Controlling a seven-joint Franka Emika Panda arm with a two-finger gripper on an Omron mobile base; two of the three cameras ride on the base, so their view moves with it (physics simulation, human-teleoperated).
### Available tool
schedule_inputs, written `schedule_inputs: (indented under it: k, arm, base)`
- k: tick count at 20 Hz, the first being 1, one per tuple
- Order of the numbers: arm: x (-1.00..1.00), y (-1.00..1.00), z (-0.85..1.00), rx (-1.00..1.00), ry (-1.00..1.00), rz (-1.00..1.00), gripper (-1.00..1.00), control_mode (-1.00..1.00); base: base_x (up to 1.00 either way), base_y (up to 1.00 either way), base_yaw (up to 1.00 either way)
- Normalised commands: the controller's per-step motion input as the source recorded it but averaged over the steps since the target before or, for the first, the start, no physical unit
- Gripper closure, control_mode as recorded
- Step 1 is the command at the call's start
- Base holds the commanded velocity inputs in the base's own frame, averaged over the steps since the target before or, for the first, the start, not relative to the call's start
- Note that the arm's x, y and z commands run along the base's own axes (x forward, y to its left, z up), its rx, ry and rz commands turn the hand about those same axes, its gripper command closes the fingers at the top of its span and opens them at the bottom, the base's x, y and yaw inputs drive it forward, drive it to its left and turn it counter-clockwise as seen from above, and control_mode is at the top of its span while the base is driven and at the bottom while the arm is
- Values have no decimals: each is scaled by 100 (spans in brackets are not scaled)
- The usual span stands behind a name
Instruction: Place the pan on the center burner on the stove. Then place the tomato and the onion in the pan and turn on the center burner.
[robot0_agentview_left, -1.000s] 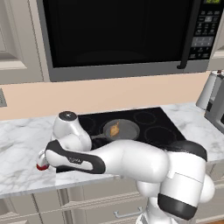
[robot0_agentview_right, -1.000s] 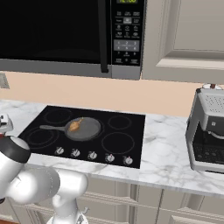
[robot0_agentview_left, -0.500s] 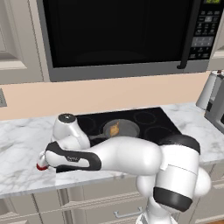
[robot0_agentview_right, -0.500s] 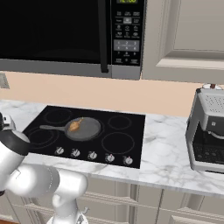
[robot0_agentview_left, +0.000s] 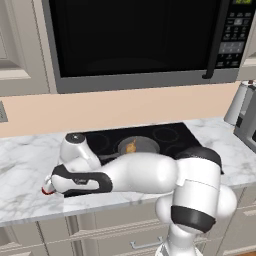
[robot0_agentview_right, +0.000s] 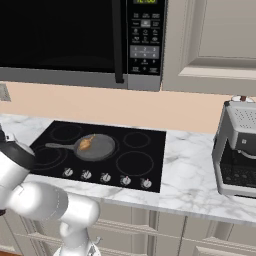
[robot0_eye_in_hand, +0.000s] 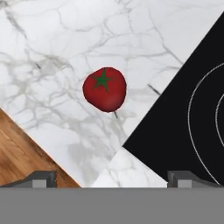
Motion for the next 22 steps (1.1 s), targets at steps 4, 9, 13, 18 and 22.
schedule_inputs:
  k: [4, 9, 13, 18, 22]
  arm:
    - [9, 14, -3, 0, 0, 0, -100, -100]
    - [9, 22, 0, 0, 4, 0, -100, -100]
    - [13, 13, -7, -1, 4, 0, -100, -100]
    - [20, 9, -20, -3, 1, 0, -100, -100]
    - [13, 18, -14, -3, 0, 0, -100, -100]
  base:
    - [0, 0, 0]
    - [0, 0, 0]
    - [0, 0, 0]
    - [0, 0, 0]
    - [0, 0, 0]
